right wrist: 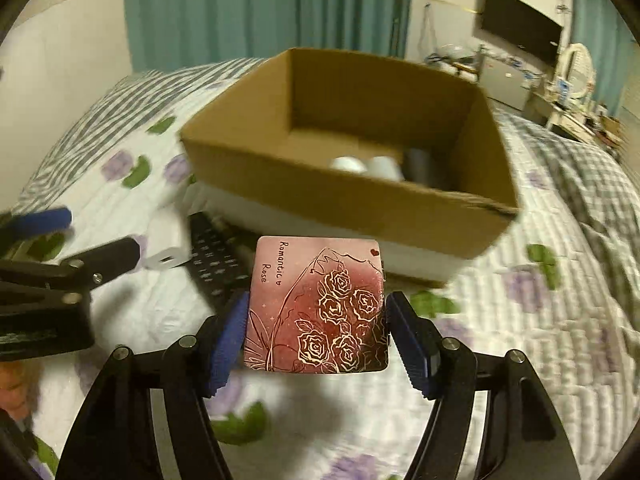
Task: Organize rigid objects
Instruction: 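Grasp the pink rose card case with the right tool while the left tool grasps the white charger cube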
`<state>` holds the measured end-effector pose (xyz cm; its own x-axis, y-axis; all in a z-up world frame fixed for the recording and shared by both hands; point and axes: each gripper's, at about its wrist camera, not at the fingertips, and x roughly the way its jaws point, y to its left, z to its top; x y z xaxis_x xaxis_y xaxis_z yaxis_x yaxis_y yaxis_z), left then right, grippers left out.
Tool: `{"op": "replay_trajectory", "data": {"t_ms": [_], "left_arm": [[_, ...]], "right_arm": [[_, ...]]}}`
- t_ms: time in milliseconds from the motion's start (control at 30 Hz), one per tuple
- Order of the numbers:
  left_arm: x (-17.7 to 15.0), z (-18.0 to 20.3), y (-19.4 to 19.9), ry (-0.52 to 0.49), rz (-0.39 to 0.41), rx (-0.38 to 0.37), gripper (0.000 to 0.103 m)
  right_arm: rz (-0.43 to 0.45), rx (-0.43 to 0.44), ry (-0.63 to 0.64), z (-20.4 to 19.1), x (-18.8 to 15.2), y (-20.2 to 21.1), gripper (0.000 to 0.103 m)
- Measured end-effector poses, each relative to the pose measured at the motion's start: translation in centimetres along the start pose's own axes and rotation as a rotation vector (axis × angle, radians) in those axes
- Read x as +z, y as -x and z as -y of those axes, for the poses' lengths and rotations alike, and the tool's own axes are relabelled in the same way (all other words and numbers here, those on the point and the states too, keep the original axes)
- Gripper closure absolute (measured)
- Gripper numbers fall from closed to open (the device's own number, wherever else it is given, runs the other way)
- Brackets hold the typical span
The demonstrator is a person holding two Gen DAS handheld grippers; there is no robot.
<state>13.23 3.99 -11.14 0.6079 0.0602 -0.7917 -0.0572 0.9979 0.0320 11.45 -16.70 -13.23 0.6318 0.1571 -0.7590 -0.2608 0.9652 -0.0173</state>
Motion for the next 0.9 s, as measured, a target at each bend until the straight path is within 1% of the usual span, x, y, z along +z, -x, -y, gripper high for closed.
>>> {"op": "replay_trajectory", "data": {"t_ms": [133,167,200,267,333,400,467,500,533,700,900], "left_arm": [[0.2,0.9,-2.1,-0.005,-0.023,0.002,0.004],[0.2,1.0,-2.7,-0.001,-0.033,0.008,0.009],[0.2,0.9,-3.1,0.007,-0.039,0.012,0.018],[0.3,0.6,-4.3,0.042,-0.066,0.017,0.025],[0.3,0.2,-5.1,0.07,-0.083,0.007,0.027],[0.3,-0.1,-5.7,0.086,-0.082,0.014,0.035],[0.4,-0.2,-5.9,0.097,-0.079,-0.003,0.038],[0.4,-0.3,-5.9,0.101,-0.078,-0.018,0.045],[0.4,-0.4,-5.8,0.106,-0.078,-0.028,0.048],[0.1,-0.2,-5.2,0.102,-0.079,-0.036,0.051],[-0.5,0.2,-3.1,0.097,-0.057,-0.048,0.054]], "right_arm": [[-0.02,-0.011,-0.068,2.1,0.0,-0.6,0.034],[-0.024,-0.012,-0.075,2.2,-0.2,-0.8,0.034],[-0.027,-0.013,-0.076,2.3,-0.1,-1.0,0.034],[-0.029,-0.009,-0.072,2.3,-0.1,-1.2,0.034],[-0.034,-0.005,-0.065,2.0,-0.2,-1.6,0.034],[-0.038,-0.004,-0.06,1.8,-0.3,-1.9,0.034],[-0.045,-0.005,-0.058,1.7,-0.5,-2.1,0.034],[-0.048,-0.003,-0.058,1.7,-0.5,-2.2,0.034],[-0.049,-0.002,-0.059,1.7,-0.5,-2.3,0.034],[-0.043,-0.004,-0.052,1.4,-0.5,-2.2,0.034],[-0.022,-0.01,-0.06,1.5,-0.5,-1.2,0.034]]}}
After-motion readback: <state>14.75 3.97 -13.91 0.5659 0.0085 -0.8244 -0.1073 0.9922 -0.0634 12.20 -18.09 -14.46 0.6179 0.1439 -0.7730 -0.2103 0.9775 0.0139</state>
